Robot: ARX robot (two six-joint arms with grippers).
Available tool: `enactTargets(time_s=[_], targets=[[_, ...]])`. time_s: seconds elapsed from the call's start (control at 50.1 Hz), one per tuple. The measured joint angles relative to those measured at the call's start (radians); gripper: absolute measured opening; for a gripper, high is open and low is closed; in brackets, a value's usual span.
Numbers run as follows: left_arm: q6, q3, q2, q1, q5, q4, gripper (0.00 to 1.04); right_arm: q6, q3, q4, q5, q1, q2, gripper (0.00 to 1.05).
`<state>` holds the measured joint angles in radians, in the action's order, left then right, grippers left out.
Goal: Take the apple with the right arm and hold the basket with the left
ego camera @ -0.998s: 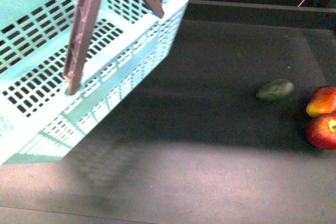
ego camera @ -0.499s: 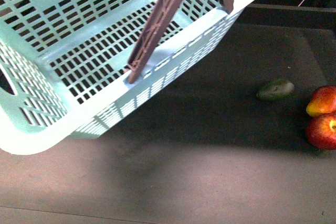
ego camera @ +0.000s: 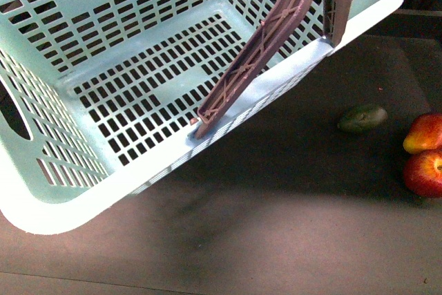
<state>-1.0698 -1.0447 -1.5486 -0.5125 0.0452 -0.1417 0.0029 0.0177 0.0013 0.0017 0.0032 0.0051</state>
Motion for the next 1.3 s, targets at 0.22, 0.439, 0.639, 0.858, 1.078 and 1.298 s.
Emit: enactTargets(time_s=[0.22, 0.439, 0.639, 0.858, 1.078, 1.298], targets=[[0.002, 0.008, 0.031, -0.025, 0.005, 0.003, 0.18, 0.0, 0.0, 0.0, 0.0, 0.0, 0.0, 0.96], [0.003, 0.011, 0.032, -0.024, -0.001, 0.004, 0.18, 0.0, 0.0, 0.0, 0.0, 0.0, 0.0, 0.96], [0.003, 0.011, 0.032, -0.024, 0.0, 0.005, 0.18, 0.035, 0.033, -0.095, 0.01, -0.003, 0.045, 0.96], [0.003, 0.012, 0.032, -0.024, 0.003, 0.005, 0.18, 0.074, 0.107, 0.023, -0.036, -0.165, 0.595, 0.96], [0.006, 0.012, 0.032, -0.023, 0.0, 0.005, 0.18, 0.006, 0.23, 0.601, -0.04, -0.211, 1.386, 0.96], [0.007, 0.012, 0.032, -0.023, -0.001, 0.005, 0.18, -0.013, 0.376, 0.797, -0.051, -0.229, 1.905, 0.96]])
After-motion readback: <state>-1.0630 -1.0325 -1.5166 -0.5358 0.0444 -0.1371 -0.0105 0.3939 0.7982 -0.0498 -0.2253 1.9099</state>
